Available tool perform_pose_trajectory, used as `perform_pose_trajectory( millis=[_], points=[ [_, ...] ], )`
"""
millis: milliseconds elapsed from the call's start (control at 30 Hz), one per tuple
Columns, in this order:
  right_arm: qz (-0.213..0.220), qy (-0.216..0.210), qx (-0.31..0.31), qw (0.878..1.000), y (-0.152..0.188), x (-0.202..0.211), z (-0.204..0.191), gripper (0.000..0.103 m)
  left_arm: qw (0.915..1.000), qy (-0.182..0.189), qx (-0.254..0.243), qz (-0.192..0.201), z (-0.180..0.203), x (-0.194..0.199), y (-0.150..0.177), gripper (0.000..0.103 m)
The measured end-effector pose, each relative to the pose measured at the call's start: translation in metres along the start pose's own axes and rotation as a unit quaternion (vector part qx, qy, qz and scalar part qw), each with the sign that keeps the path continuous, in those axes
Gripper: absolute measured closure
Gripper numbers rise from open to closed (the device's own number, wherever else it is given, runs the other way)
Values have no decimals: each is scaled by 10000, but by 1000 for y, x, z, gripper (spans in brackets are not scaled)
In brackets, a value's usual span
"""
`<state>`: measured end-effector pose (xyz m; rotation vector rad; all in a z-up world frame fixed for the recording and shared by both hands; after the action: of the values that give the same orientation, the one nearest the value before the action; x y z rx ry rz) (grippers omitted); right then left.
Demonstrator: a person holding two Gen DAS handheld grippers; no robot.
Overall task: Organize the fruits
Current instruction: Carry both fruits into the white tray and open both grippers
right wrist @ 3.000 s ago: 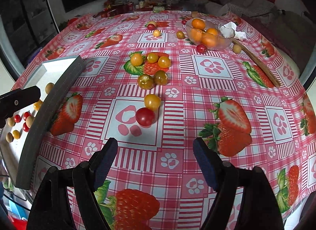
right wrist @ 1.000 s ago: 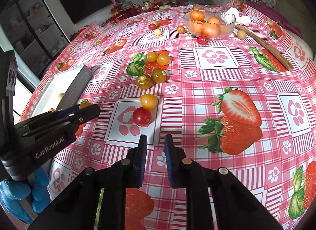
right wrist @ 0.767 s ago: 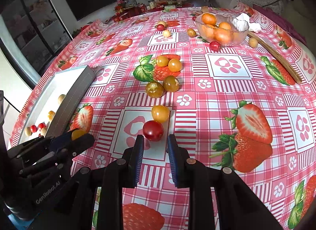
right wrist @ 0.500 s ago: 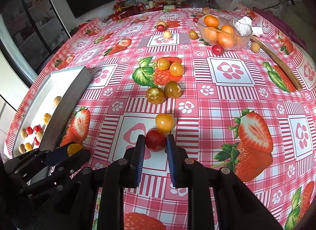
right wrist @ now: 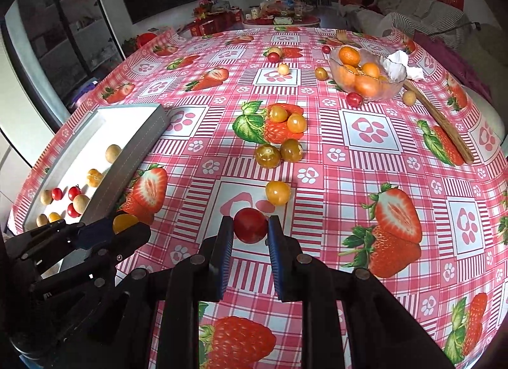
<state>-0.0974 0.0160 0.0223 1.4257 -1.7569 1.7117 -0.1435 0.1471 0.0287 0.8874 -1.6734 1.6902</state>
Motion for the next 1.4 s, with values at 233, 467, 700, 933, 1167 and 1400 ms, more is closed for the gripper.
perform_pose_trajectory(
  millis=[233, 467, 700, 933, 1167, 1400],
  points=[
    [16, -36, 178, 9998, -4, 5, -21, 79, 9998, -18, 153, 128, -19, 15, 2, 79],
    [-55, -294, 312, 9991, -16, 5, -46, 79, 9986, -109, 443, 264, -57, 31, -4, 79],
    [-156, -694, 399, 9967, -46, -8, -79, 79, 9949, -554, 735, 406, -116, 39, -21, 79],
    [-295, -900, 661, 9933, -80, -36, -115, 79, 9893, -779, 1221, 181, -172, 14, -39, 79],
    [-571, -1030, 711, 9905, -106, -82, -137, 79, 9866, -902, 1346, -208, -192, -25, -51, 79],
    [-857, -1011, 571, 9895, -115, -126, -140, 79, 9839, -972, 1388, -572, -197, -54, -54, 79]
  ],
)
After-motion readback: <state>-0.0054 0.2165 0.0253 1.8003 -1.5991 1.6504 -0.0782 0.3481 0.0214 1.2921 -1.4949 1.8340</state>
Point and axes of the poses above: each gripper's, at about its wrist camera, not at the fingertips, and x roughly against the way its jaws point, z to its right, y to its underside, the point moved 1 cm from there along -x, roughly the way its jaws point, and after that the axes turned 8 degrees about -y, right-handed, at the moved point
